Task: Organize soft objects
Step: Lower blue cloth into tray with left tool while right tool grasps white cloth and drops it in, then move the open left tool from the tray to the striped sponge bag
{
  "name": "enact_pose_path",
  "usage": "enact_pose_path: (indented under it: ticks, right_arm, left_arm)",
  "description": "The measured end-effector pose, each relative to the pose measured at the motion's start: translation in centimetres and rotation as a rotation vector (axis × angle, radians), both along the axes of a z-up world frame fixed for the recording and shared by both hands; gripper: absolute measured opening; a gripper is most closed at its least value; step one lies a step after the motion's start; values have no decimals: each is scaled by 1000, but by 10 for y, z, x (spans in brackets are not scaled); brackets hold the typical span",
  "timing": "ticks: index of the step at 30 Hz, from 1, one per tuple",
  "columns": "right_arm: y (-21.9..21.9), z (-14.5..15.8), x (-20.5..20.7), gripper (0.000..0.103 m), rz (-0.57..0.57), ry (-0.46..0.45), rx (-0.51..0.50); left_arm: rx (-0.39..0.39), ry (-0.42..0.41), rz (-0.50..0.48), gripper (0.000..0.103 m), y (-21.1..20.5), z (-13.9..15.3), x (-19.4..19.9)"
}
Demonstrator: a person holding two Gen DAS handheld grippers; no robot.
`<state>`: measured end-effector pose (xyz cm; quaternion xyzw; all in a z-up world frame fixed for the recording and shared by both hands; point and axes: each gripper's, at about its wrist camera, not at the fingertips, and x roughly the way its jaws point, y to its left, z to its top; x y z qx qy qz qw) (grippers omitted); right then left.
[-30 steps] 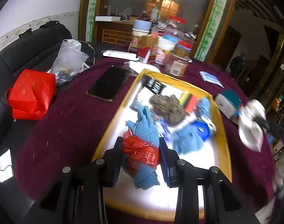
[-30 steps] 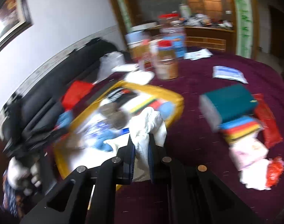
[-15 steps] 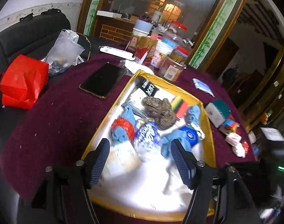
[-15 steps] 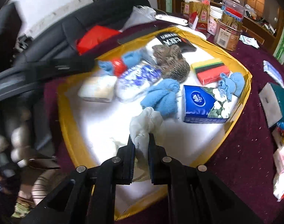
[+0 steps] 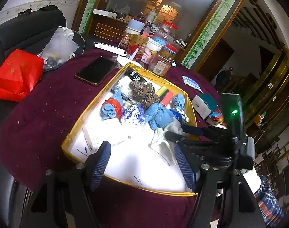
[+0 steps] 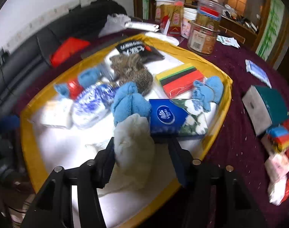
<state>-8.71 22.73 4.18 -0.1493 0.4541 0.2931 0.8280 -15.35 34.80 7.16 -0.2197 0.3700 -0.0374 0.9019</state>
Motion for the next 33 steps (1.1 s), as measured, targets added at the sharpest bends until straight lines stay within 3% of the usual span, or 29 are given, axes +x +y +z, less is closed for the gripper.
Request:
enact_pose_path:
  ticks: [2,6,12,15,19,28,31,33]
  right_arm:
    - [-15,15,-4,54,-11,-6,69]
    - [-58,46,-18,70,-41,-97,154]
    - [-132,65,-29,71,-146,-186,185]
    - [-167,64,-24,71,-212,-168,214]
    - [-205,60,-24,71,-282,-152,258]
    - [-259,54,-27,71,-356,-154,262]
    - [-277,56,-20,71,-388,-167,282]
    - [-290,56,-12,71,-420,-174,310]
  left_arm:
    - [0,0,5,76,-2,1,-4]
    - [-4,-2,6,78,-7,4,-9]
    - [-24,-1,-26,79,-26,10,3]
    - [-100,-23,-49,79,-32,19,26]
    - [-230,-20,-5,82,-21,23,83]
    - [-345,246,125,82,-10,-46,199]
    - [-421,161,90,82,-11,-28,202]
    - [-370,94,76,84,-16,-5,193]
